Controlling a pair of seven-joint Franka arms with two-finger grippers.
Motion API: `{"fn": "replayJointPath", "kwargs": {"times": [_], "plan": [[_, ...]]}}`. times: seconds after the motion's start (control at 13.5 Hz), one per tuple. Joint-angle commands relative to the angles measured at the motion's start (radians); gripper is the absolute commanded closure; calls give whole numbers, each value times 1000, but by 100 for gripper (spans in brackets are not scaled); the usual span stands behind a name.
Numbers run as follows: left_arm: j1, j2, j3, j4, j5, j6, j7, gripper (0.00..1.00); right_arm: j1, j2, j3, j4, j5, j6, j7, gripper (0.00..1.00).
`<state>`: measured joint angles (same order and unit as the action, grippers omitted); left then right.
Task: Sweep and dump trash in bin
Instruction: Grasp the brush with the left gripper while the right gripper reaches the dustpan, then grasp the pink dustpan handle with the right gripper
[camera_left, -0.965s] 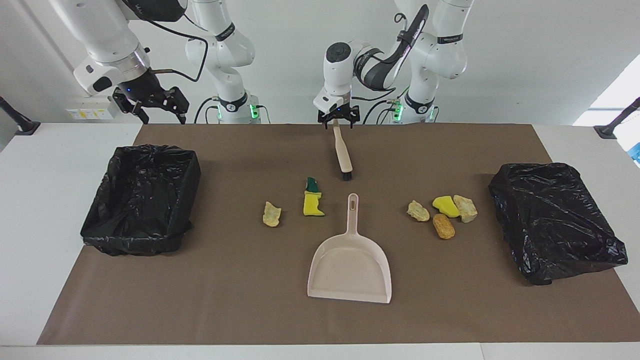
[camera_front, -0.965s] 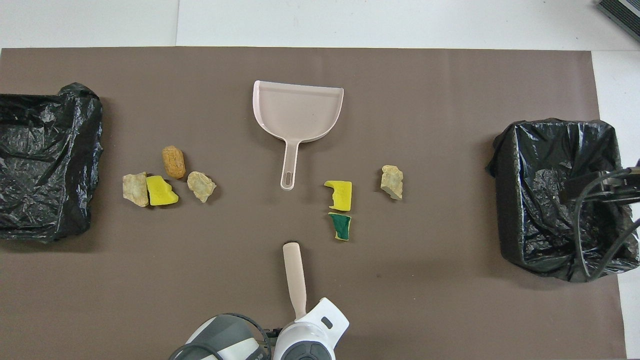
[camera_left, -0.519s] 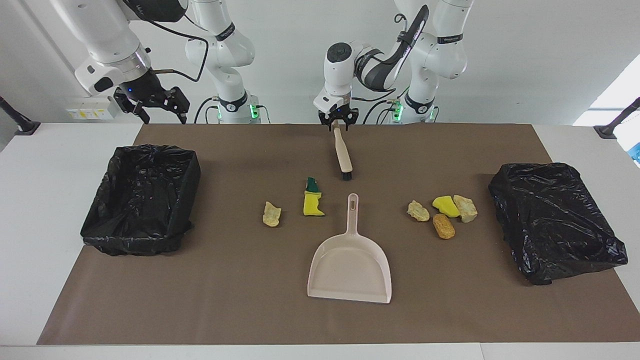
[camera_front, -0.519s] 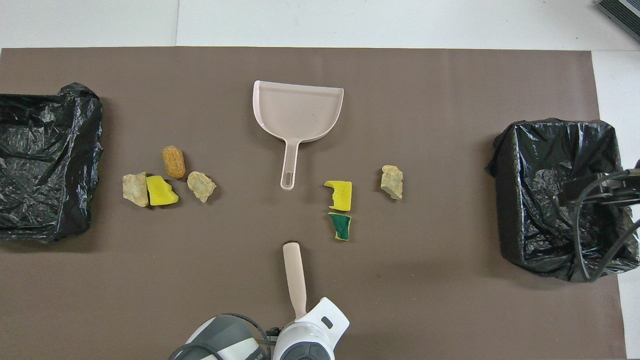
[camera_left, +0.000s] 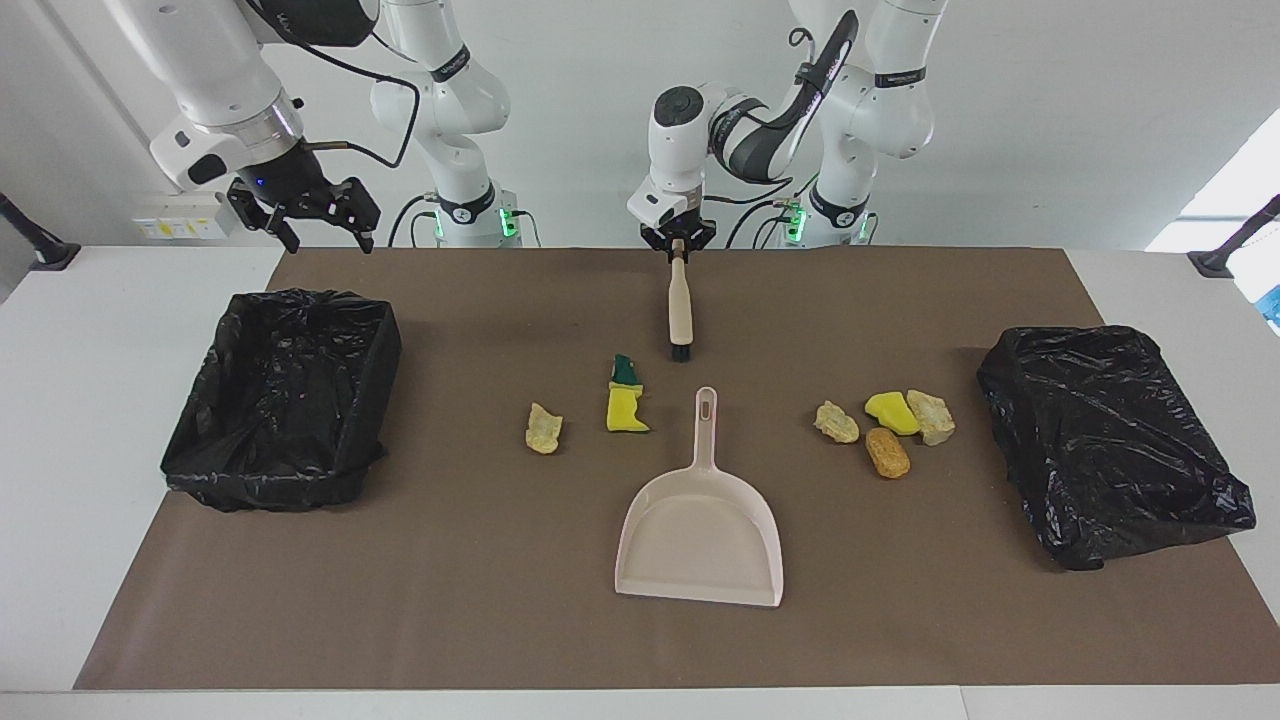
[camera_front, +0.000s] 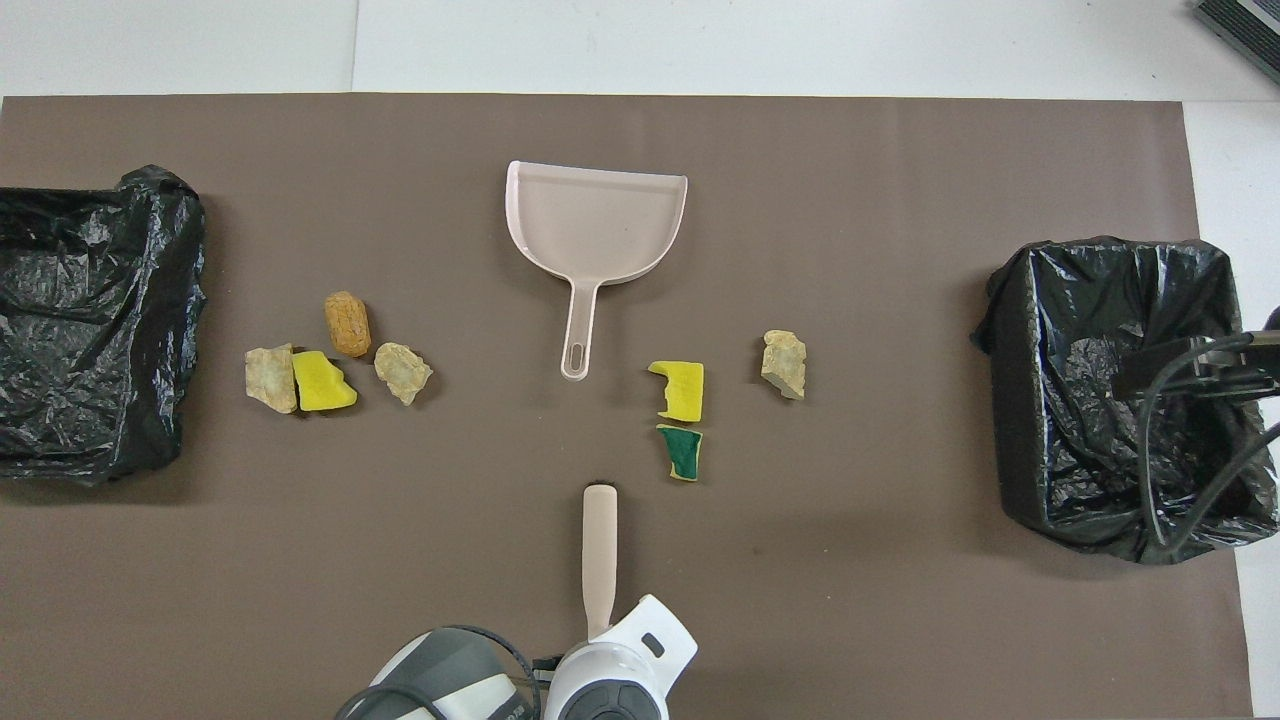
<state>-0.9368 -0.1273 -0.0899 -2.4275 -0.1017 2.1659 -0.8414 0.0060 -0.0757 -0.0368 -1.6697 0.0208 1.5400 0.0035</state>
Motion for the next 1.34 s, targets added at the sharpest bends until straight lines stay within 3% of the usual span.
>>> {"fn": "replayJointPath", "kwargs": {"times": [0.0,0.22,0.45,0.59,0.89,1.11,1.26], "plan": [[65,-22,22,37,-7,-90,102,100,37,28,9,-16,24,90,79,0],[209,-37,22,120,-7,-211,226,100,107,100,9,-13,50,202,168,0],[407,-104,24,211,-3,-335,397,100,190,181,9,-10,50,333,288,0],[523,-94,24,272,11,-400,505,100,239,238,9,-7,50,423,373,0],[660,-40,28,326,103,-379,605,100,357,333,8,7,24,578,548,0],[807,-26,30,324,106,-339,724,100,454,427,6,63,-48,620,714,0],[851,-15,32,315,106,-330,731,100,511,497,5,119,-108,637,833,0]]}}
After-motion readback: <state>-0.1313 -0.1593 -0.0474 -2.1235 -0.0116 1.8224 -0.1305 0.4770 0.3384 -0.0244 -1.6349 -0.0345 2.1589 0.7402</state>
